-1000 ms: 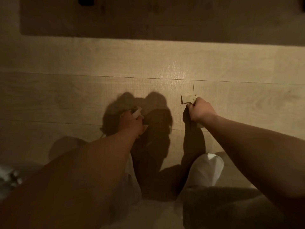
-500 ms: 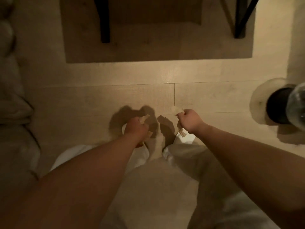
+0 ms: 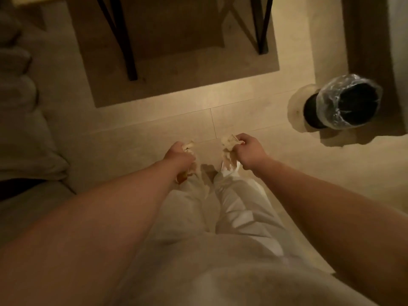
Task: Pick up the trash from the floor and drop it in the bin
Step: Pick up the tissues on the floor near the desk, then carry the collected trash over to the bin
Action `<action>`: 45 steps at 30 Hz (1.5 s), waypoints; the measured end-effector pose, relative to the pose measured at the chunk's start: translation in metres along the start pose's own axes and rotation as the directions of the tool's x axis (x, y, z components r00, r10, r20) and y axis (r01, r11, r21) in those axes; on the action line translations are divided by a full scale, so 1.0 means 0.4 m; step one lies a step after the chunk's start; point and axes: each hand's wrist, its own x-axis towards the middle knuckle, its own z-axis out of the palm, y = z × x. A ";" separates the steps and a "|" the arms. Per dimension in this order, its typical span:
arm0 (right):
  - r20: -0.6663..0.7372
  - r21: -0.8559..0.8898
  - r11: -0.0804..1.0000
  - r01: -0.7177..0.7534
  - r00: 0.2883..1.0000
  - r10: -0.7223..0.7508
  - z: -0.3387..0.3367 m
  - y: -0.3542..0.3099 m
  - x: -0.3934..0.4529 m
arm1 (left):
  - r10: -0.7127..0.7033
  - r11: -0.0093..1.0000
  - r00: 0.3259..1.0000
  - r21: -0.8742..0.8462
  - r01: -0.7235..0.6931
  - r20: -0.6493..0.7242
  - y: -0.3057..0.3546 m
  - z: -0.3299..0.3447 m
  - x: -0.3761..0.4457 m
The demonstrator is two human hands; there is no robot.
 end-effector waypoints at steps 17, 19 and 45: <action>-0.128 0.515 0.851 -0.100 0.973 0.192 -0.520 0.284 -0.072 | 0.032 0.993 0.995 -0.114 -0.043 -0.094 0.383 0.463 -0.225; -0.135 0.559 0.823 -0.102 0.968 0.211 -0.632 0.343 -0.072 | 0.039 0.998 0.997 -0.052 -0.042 -0.074 0.441 0.573 -0.249; 0.013 0.992 0.094 -0.085 0.807 0.591 -1.322 0.612 0.368 | -0.016 0.811 0.948 0.558 -0.173 0.317 1.181 1.403 -0.071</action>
